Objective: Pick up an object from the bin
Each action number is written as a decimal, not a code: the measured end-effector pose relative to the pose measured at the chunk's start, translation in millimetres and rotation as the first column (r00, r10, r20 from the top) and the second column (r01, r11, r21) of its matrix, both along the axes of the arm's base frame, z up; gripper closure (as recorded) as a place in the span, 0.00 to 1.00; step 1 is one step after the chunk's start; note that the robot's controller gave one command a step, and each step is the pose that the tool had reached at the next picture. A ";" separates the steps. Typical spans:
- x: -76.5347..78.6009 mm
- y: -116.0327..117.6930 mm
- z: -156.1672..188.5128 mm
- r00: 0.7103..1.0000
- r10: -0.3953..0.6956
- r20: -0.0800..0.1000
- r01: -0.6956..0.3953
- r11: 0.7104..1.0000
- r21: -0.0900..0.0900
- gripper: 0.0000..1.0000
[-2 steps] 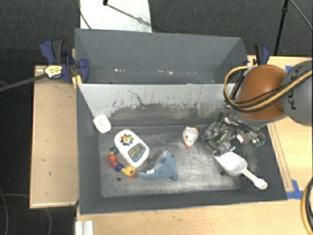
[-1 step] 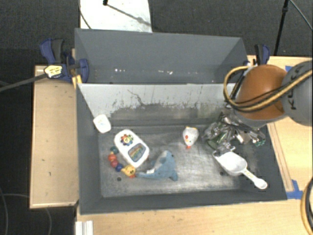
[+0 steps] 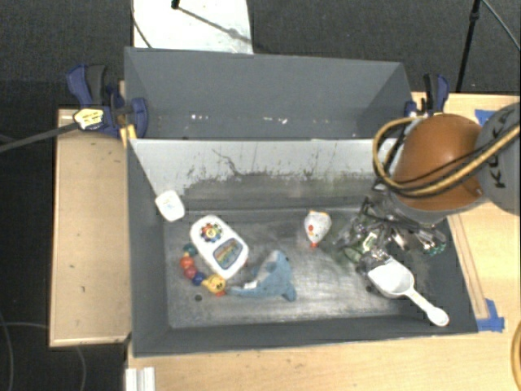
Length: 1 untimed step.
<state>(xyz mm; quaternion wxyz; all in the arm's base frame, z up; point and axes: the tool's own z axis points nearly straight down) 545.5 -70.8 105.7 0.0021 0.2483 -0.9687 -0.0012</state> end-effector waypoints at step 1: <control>-17.6 7.9 38.9 1.000 0.015 0.007 -0.015 1.000 0.000 1.00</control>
Offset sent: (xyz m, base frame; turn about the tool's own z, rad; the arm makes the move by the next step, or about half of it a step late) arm -0.0143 -0.0101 -0.0090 -0.0381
